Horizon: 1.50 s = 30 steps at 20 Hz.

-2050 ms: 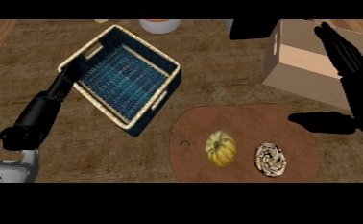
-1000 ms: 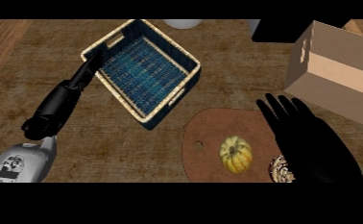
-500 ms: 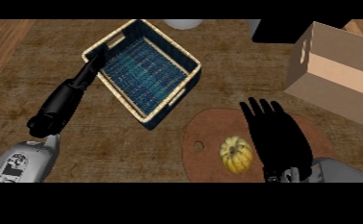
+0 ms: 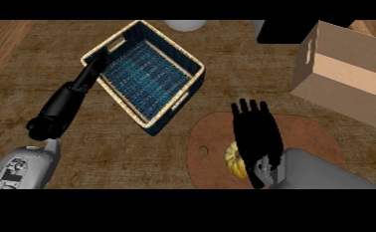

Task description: Pick the squash from the cutting board and place it in the cardboard box

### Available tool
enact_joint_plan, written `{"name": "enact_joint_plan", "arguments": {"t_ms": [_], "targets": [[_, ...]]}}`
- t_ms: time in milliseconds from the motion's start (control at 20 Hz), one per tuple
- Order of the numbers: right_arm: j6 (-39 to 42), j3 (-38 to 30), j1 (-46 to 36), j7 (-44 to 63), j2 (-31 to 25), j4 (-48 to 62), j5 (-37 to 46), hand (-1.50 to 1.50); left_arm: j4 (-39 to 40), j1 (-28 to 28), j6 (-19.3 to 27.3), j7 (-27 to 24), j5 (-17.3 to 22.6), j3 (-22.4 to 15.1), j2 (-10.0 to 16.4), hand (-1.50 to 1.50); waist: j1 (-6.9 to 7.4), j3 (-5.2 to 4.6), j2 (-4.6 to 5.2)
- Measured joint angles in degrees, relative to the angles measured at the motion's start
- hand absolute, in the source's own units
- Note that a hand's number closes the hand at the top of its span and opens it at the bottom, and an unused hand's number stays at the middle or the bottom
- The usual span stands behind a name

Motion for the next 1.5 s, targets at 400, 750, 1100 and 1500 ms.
{"name": "enact_joint_plan", "arguments": {"t_ms": [400,750,1100,1500], "targets": [[2.57,-0.78,-2.25,-0.12,7.89,9.15,3.96,-1.5,-0.57,1.11,-0.01,0.06,-0.15,0.29,0.03,0.0,-0.54,0.1,-0.23],[5.6,-2.69,-2.52,-0.24,12.3,13.64,7.25,-1.5,-0.05,1.68,-0.02,-0.82,-0.08,1.21,0.11,0.0,-1.38,0.07,-0.4],[8.36,-5.38,0.09,-0.18,16.57,14.7,10.17,-1.5,1.45,0.62,-0.03,-1.1,-0.32,1.82,-0.34,0.0,-1.91,0.15,-0.24],[11.04,-8.22,4.19,0.03,18.31,14.55,15.73,-1.5,0.26,1.71,-0.4,-1.34,-0.67,1.88,-0.3,0.0,-1.54,0.15,-0.4]]}}
